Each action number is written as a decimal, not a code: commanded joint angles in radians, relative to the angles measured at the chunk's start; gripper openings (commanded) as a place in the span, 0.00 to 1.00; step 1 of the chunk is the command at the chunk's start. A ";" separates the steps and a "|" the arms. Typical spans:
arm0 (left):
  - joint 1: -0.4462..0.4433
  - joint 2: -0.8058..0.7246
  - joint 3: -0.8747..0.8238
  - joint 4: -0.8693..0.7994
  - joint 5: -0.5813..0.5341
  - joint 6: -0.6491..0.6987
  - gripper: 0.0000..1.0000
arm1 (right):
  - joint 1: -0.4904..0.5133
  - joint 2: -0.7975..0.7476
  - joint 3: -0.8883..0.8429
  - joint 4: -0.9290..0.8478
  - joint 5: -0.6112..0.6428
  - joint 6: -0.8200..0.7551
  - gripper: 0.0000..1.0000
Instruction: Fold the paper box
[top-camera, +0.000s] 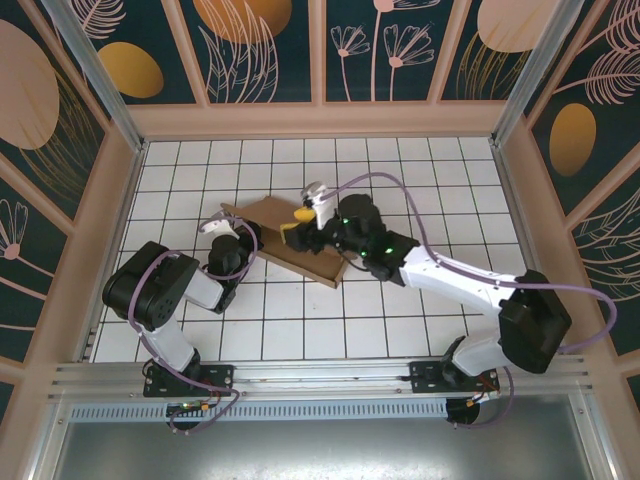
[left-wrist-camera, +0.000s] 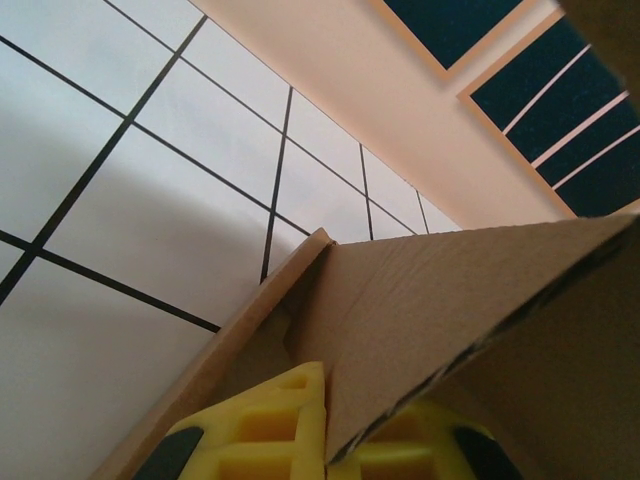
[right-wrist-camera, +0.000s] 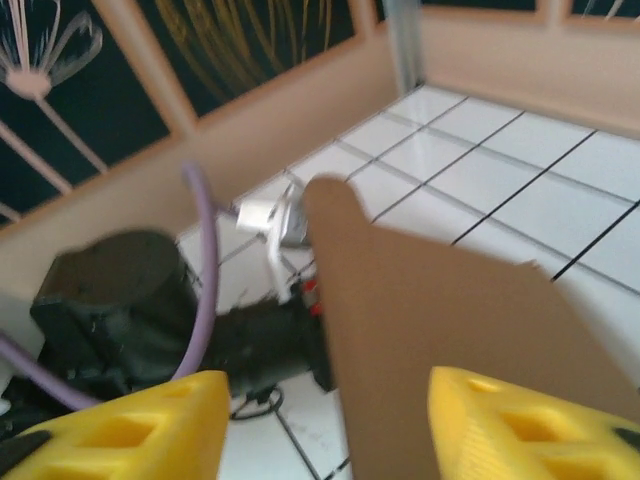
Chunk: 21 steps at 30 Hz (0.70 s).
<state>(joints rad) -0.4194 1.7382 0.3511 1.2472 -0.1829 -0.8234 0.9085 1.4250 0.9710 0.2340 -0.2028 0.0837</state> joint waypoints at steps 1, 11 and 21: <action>-0.010 0.003 0.002 -0.134 0.047 0.029 0.06 | 0.027 0.044 0.048 -0.150 0.070 -0.118 0.59; -0.010 -0.057 -0.002 -0.160 0.066 0.056 0.26 | 0.067 0.122 0.097 -0.210 0.213 -0.271 0.38; -0.009 -0.296 -0.031 -0.420 0.044 0.023 0.45 | 0.068 0.154 0.078 -0.187 0.352 -0.344 0.30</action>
<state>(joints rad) -0.4259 1.5303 0.3340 0.9745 -0.1207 -0.7841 0.9810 1.5612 1.0451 0.0444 0.0803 -0.2150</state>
